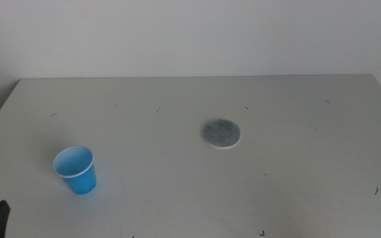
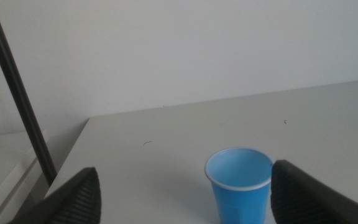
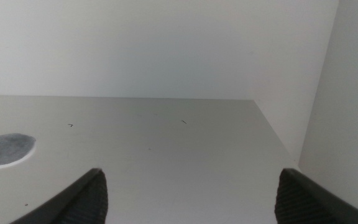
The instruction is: Place an empty cup on a cup mat.
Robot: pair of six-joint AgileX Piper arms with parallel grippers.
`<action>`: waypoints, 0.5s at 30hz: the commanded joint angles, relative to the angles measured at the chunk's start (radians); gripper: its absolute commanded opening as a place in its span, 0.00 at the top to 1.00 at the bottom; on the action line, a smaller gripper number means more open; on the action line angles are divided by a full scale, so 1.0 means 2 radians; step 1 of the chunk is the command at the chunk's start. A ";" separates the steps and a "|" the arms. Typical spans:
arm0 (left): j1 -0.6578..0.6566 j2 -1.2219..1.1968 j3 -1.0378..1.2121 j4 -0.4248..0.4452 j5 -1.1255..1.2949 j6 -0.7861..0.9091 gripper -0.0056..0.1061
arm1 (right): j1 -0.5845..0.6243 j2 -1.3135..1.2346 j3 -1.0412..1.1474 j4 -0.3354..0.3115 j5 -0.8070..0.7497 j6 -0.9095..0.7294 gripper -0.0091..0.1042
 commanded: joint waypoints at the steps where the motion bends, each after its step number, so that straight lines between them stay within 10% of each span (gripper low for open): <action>1: 0.000 -0.007 -0.003 -0.002 -0.035 -0.005 0.01 | 0.000 -0.013 -0.004 -0.007 -0.037 -0.003 0.09; 15: 0.000 0.220 -0.221 -0.022 -0.024 -0.029 0.01 | 0.000 -0.013 -0.004 -0.007 -0.037 -0.003 0.09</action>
